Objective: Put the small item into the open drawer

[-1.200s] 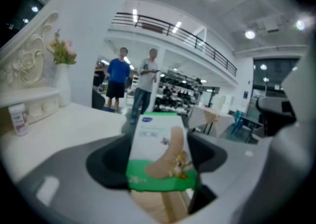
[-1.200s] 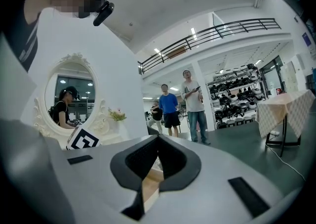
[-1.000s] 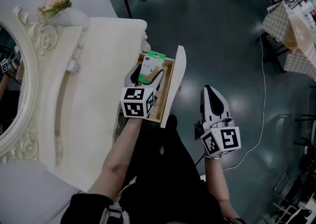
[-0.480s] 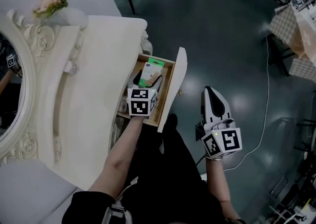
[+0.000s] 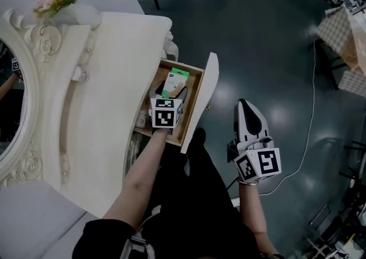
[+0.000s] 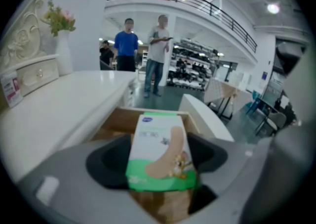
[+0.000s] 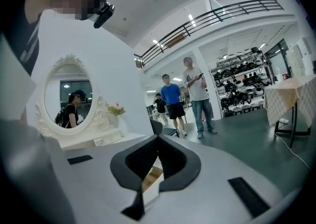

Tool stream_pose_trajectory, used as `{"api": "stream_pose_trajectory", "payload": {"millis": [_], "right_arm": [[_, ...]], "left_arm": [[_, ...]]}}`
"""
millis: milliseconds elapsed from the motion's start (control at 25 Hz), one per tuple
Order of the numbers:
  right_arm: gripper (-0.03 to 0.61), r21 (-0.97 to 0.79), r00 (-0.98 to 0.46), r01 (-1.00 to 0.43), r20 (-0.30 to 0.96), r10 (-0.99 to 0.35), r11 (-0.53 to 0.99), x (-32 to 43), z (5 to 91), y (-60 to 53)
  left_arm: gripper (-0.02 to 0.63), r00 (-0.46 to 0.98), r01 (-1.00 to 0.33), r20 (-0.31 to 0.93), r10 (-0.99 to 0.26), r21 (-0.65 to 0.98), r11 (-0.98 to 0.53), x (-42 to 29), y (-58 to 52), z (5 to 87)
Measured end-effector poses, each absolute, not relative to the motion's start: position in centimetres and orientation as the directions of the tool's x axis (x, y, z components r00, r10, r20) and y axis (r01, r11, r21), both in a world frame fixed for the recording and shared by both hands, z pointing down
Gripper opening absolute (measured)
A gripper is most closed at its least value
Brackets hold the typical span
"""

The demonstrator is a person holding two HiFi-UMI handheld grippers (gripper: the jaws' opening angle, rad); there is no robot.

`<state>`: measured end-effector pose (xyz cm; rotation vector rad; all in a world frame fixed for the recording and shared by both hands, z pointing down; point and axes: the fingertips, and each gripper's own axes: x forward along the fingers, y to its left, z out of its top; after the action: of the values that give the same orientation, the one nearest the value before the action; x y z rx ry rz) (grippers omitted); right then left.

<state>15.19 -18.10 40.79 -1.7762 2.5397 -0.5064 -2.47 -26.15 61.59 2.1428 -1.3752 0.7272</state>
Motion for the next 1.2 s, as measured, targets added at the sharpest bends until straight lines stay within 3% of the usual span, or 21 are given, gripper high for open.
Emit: {"api": "stream_pose_trajectory", "payload": {"millis": [1200], "right_arm": [[-0.003, -0.262, -0.373, -0.911, 0.203, -0.905, 0.317, 16.0, 41.6, -18.0]], "left_arm": [[0.367, 0.28, -0.933, 0.81, -0.516, 0.104, -0.343, -2.1, -25.1, 69.7]]}}
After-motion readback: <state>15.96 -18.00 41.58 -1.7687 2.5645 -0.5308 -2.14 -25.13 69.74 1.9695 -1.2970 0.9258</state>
